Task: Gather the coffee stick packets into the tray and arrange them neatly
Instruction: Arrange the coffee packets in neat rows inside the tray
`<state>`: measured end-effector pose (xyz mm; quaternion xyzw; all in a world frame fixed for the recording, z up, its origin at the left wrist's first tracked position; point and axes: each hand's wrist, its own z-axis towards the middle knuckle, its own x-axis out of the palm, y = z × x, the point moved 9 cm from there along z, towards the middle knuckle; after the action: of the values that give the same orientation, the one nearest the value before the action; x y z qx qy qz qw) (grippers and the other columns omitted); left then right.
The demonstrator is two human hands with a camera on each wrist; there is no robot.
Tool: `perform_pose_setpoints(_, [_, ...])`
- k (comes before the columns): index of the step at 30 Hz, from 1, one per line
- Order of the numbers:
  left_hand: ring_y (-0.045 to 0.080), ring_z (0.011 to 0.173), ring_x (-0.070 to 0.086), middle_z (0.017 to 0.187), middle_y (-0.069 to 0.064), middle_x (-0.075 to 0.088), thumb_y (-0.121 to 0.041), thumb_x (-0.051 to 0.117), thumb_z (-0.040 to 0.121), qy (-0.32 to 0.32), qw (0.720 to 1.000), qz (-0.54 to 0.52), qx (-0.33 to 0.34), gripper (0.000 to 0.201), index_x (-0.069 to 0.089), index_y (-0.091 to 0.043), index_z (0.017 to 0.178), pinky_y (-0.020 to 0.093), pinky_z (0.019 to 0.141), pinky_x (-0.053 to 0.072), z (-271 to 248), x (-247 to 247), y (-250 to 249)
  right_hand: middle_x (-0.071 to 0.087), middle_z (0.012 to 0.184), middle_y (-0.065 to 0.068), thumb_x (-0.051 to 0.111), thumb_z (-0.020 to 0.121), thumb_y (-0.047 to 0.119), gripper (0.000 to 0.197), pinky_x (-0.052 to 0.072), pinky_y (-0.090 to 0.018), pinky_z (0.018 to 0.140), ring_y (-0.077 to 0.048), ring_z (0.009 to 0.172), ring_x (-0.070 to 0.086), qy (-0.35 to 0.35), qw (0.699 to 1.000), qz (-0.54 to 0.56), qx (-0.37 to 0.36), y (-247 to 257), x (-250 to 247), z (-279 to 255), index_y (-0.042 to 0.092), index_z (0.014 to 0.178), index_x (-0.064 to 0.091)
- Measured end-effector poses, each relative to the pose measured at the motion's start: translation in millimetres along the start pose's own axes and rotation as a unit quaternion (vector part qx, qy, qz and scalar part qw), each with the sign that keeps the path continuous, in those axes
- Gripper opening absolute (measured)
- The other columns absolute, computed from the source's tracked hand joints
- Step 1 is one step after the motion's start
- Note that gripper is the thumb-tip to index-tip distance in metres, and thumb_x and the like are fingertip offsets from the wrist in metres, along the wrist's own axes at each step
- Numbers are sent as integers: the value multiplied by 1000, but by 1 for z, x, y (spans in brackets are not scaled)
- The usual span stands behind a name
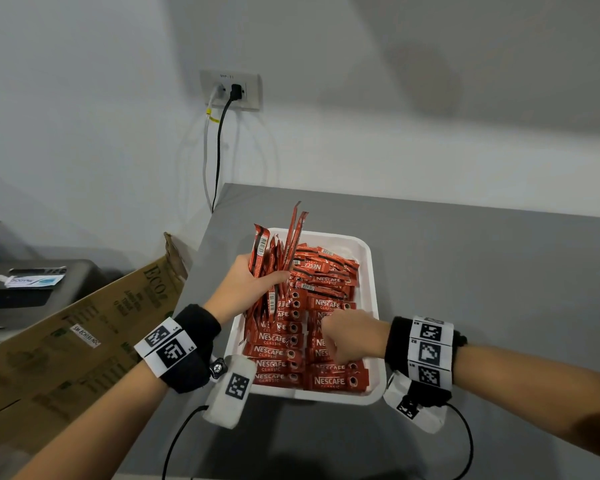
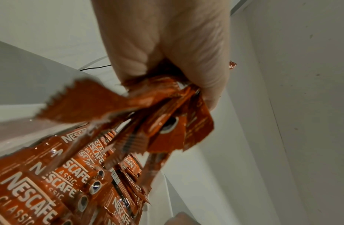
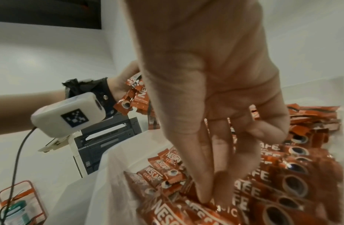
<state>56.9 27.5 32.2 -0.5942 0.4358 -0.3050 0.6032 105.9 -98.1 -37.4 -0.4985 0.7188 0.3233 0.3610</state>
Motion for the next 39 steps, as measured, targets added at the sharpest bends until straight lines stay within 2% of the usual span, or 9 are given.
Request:
perform_pose_setpoints(4, [9, 78, 70, 91, 0, 71, -12, 61, 87, 4, 1000, 3, -1, 10, 63, -20, 94, 18, 71, 53, 0, 2, 0, 69, 90, -6, 72, 80, 18, 15, 56, -35, 77, -21, 83, 65, -7, 1000, -8, -7, 7, 4, -2, 5, 82, 64])
perform_pose_setpoints(13, [14, 83, 69, 93, 2, 71, -14, 63, 86, -5, 1000, 11, -6, 12, 62, -20, 95, 24, 78, 54, -1, 0, 0, 71, 87, -5, 74, 79, 25, 22, 57, -34, 76, -20, 82, 67, -20, 1000, 15, 17, -4, 2, 0, 5, 81, 65])
perform_pose_setpoints(16, [15, 83, 69, 93, 3, 71, -13, 63, 86, -36, 999, 6, -3, 10, 63, -17, 95, 26, 79, 54, -1, -8, 0, 70, 84, -5, 69, 84, 25, 21, 57, -33, 74, -20, 79, 67, -66, 997, 28, 41, -13, -10, 3, 5, 78, 64])
perform_pose_setpoints(19, [16, 84, 68, 92, 2, 70, -14, 64, 86, -81, 997, 8, -15, 8, 62, -20, 91, 29, 80, 53, 2, -17, 3, 68, 82, -4, 67, 85, 23, 23, 57, -34, 75, -20, 80, 67, -47, 998, 24, 44, -15, -1, 7, 11, 69, 55])
perform_pose_setpoints(22, [19, 85, 68, 93, 4, 71, -17, 67, 84, -100, 994, 27, -36, 9, 62, -20, 90, 33, 81, 53, 4, -24, 10, 70, 87, -3, 68, 84, 24, 16, 56, -32, 76, -17, 81, 67, -45, 996, 52, 53, -26, -5, 8, 9, 80, 65])
perform_pose_setpoints(26, [16, 73, 66, 82, 3, 67, -14, 66, 83, -146, 988, 14, -55, 8, 61, -11, 88, 30, 77, 53, 2, -38, 15, 68, 89, 2, 64, 85, 20, 7, 50, -24, 69, -11, 78, 61, -136, 981, 94, 104, -67, -45, 9, 13, 86, 66])
perform_pose_setpoints(32, [21, 79, 66, 85, 6, 66, -12, 65, 84, -171, 983, -17, -63, 9, 58, -18, 86, 33, 79, 53, 6, -47, 11, 65, 104, -1, 64, 86, 28, 26, 49, -29, 83, -17, 95, 60, -266, 947, 149, 105, -90, -87, 39, 12, 106, 62])
perform_pose_setpoints(35, [22, 77, 66, 82, 7, 67, -11, 64, 84, -168, 983, -14, -67, 6, 60, -14, 85, 36, 79, 54, 10, -49, 11, 60, 117, -6, 64, 87, 32, 38, 45, -34, 93, -22, 109, 55, -253, 959, 123, 42, -66, -95, 73, 11, 118, 57])
perform_pose_setpoints(39, [21, 71, 66, 78, 9, 66, -12, 64, 84, -177, 982, -22, -68, 16, 63, 1, 94, 37, 78, 54, 14, -61, 14, 50, 131, -10, 64, 86, 42, 60, 38, -43, 103, -27, 122, 46, -193, 979, 43, 44, -55, -93, 110, 10, 133, 44])
